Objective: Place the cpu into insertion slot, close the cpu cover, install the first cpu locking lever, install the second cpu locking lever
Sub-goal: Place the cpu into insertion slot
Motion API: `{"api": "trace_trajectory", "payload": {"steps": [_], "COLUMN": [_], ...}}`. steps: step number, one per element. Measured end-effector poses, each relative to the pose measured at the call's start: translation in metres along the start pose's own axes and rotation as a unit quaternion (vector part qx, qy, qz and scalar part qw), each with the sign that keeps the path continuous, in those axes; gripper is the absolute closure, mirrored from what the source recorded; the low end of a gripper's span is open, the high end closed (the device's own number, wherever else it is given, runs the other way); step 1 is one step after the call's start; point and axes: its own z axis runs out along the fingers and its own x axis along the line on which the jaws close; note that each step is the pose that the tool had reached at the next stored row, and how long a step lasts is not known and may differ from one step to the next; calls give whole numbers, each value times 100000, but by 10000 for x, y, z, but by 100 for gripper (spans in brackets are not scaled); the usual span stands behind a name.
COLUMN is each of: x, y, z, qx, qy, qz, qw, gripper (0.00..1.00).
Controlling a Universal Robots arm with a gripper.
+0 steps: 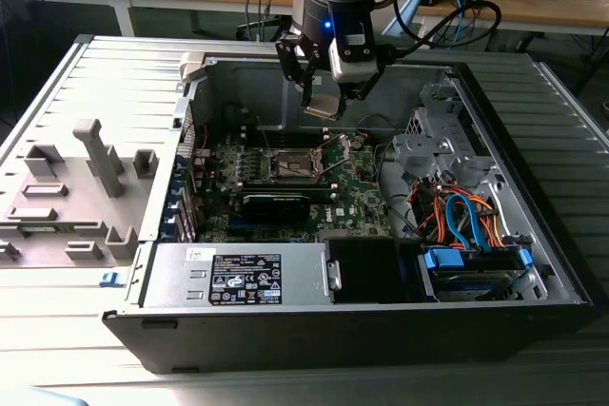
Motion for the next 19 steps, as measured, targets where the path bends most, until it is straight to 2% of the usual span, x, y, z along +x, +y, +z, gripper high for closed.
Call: {"api": "trace_trajectory", "payload": {"steps": [19], "x": [0], "y": [0], "z": [0], "qx": [-15], "qy": [-79], "qz": [889], "qw": [99996], "gripper": [45]}}
